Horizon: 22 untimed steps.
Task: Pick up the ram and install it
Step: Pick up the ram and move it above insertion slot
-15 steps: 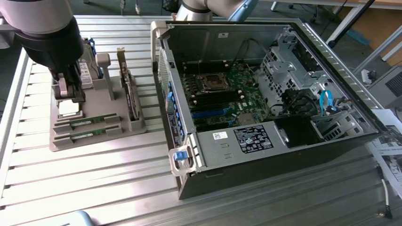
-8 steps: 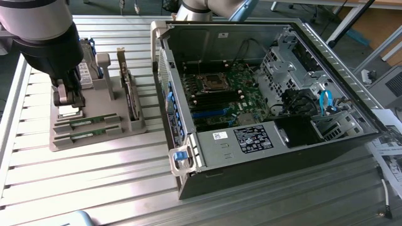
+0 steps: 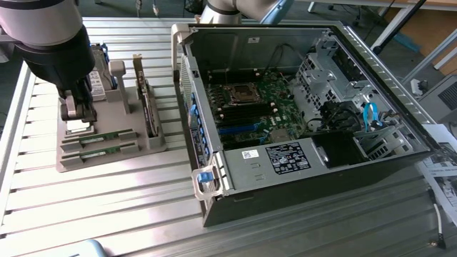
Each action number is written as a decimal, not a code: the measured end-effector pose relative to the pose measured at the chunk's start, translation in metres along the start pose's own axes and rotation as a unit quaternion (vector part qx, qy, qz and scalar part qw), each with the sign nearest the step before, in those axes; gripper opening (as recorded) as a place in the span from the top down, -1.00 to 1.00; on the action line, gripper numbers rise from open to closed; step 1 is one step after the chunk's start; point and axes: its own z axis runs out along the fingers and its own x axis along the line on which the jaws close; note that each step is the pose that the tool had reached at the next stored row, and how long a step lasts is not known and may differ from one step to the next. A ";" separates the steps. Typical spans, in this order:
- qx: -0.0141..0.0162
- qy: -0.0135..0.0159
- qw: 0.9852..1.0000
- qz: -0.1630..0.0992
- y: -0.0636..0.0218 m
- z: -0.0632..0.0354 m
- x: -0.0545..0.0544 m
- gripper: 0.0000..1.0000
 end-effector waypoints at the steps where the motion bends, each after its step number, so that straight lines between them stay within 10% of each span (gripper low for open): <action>1: 0.000 0.000 1.000 0.000 0.0000 0.0000 0.000 0.77; 4: 0.000 0.000 1.000 0.000 0.0000 0.0000 0.000 0.53; 22: 0.000 -0.001 1.000 0.000 0.0000 0.0236 0.003 0.53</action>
